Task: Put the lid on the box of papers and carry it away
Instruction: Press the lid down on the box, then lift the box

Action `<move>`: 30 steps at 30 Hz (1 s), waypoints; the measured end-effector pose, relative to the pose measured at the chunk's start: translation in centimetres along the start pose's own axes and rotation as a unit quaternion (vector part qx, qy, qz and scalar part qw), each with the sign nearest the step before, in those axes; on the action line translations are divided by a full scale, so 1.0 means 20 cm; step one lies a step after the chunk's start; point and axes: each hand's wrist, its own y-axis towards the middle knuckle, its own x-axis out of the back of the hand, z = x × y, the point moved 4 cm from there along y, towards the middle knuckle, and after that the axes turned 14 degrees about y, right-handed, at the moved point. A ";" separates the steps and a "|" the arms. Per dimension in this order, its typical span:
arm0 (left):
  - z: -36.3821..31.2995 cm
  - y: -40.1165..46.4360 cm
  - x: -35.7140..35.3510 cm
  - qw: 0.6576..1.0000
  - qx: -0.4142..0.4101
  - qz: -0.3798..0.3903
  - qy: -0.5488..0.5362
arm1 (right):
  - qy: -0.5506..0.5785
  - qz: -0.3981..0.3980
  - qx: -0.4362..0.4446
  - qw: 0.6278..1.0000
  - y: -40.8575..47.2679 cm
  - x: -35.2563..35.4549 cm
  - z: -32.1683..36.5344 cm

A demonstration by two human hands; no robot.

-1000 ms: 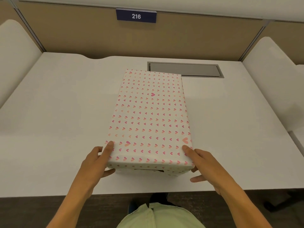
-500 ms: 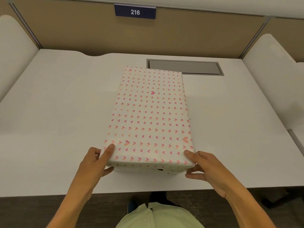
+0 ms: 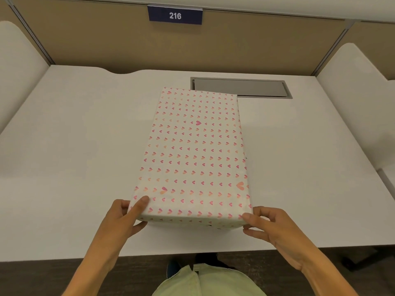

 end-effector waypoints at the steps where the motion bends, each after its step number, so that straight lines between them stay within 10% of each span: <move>1: 0.00 0.00 0.00 1.000 0.004 0.003 -0.009 | -0.008 0.006 0.003 1.000 -0.01 0.00 0.01; 30: 0.00 -0.02 -0.03 0.990 0.054 0.030 -0.131 | 0.149 -0.119 0.016 0.981 -0.15 -0.10 -0.12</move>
